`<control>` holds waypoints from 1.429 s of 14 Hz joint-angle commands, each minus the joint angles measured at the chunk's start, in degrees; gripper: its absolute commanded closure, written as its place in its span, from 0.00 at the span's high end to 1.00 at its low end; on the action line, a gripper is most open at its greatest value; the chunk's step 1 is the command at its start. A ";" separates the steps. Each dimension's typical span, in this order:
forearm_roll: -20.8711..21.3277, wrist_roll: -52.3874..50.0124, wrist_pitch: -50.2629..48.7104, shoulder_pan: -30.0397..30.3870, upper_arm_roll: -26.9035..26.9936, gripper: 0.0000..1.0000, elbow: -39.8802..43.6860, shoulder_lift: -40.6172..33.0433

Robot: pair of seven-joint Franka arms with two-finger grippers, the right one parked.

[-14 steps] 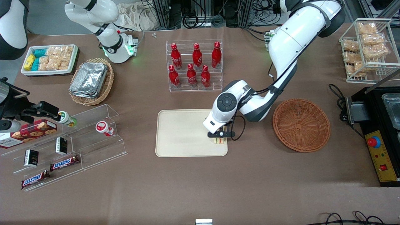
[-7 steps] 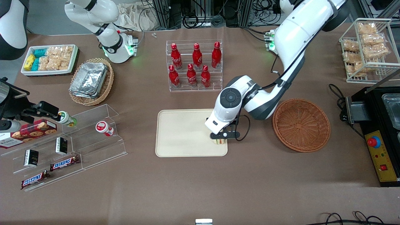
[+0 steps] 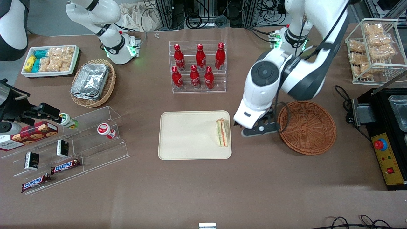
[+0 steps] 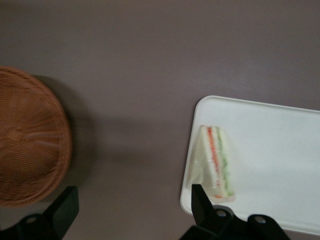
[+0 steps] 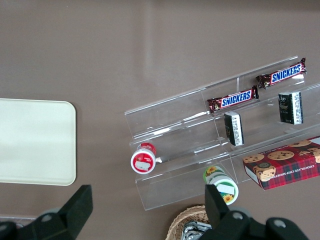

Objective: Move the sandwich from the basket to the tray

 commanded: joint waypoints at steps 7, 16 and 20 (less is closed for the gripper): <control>-14.47 21.35 -10.05 16.60 -0.15 1.00 -4.68 -18.09; -15.79 31.92 -13.84 23.64 0.38 1.00 -10.01 -25.28; -17.81 35.42 -11.03 17.69 10.88 1.00 -18.04 -31.37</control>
